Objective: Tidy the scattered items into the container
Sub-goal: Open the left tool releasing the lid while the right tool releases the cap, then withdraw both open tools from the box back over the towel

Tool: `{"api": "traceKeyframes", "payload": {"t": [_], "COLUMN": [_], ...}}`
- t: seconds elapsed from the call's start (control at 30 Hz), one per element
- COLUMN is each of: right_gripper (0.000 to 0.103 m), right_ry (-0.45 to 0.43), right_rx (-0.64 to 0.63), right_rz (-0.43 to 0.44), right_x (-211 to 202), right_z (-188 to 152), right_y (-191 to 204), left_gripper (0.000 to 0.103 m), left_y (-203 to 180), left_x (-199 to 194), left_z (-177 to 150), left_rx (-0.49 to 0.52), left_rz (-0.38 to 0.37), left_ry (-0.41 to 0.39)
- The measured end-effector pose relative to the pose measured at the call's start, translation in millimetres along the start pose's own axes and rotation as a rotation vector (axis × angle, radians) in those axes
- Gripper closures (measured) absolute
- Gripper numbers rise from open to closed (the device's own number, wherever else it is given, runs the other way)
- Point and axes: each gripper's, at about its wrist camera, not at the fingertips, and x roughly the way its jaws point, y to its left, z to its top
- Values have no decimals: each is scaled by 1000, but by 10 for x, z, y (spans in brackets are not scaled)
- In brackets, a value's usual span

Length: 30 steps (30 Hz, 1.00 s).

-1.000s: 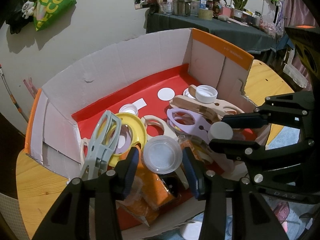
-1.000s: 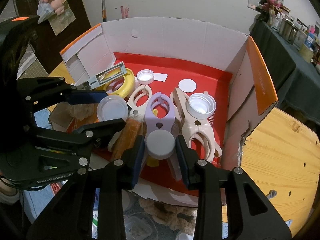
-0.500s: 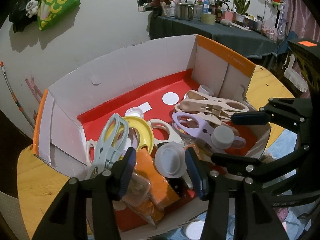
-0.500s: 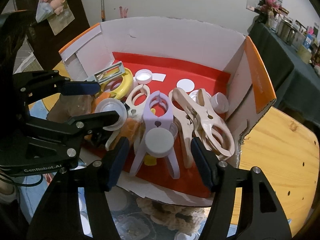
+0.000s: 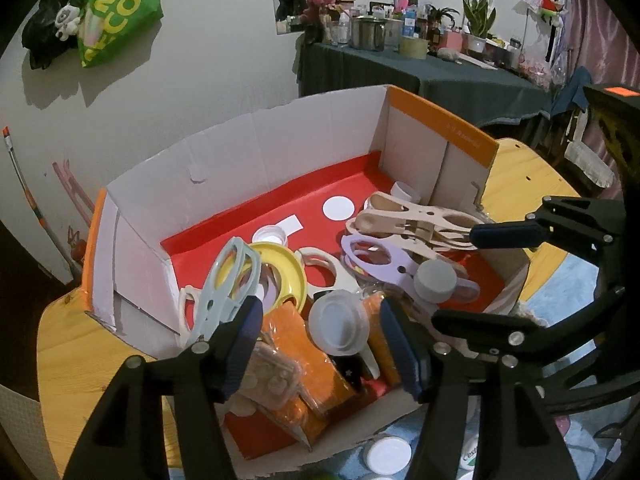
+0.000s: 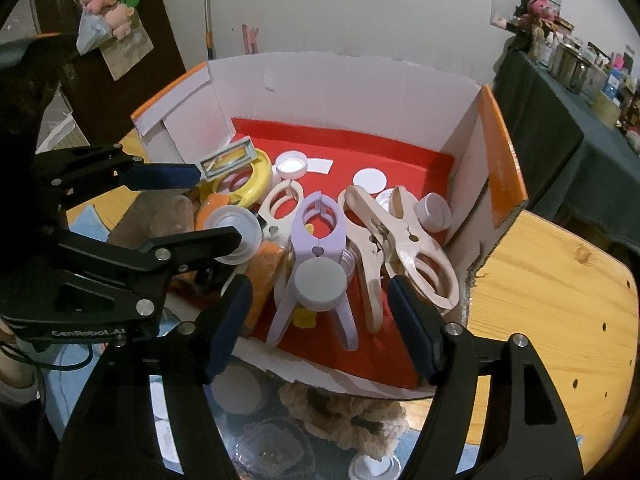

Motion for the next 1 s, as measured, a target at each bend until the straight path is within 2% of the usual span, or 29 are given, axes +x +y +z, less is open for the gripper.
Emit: {"api": "traceKeyframes", "payload": {"t": [0.33, 0.6, 1.0], "right_gripper": [34, 34, 33], "right_ry": [-44, -103, -173], "right_rx": [4, 0, -18], "right_rz": [6, 19, 3], "right_x": [-235, -536, -1021], "right_z": [2, -10, -202], "right_y": [50, 166, 401], "left_gripper": [35, 33, 22], "left_y": [-8, -19, -141], "left_x": [-196, -515, -1077], "left_z": [-13, -59, -258], "left_rx": [-12, -26, -39], "left_rz": [-1, 8, 11], "left_ry": [-35, -95, -190]}}
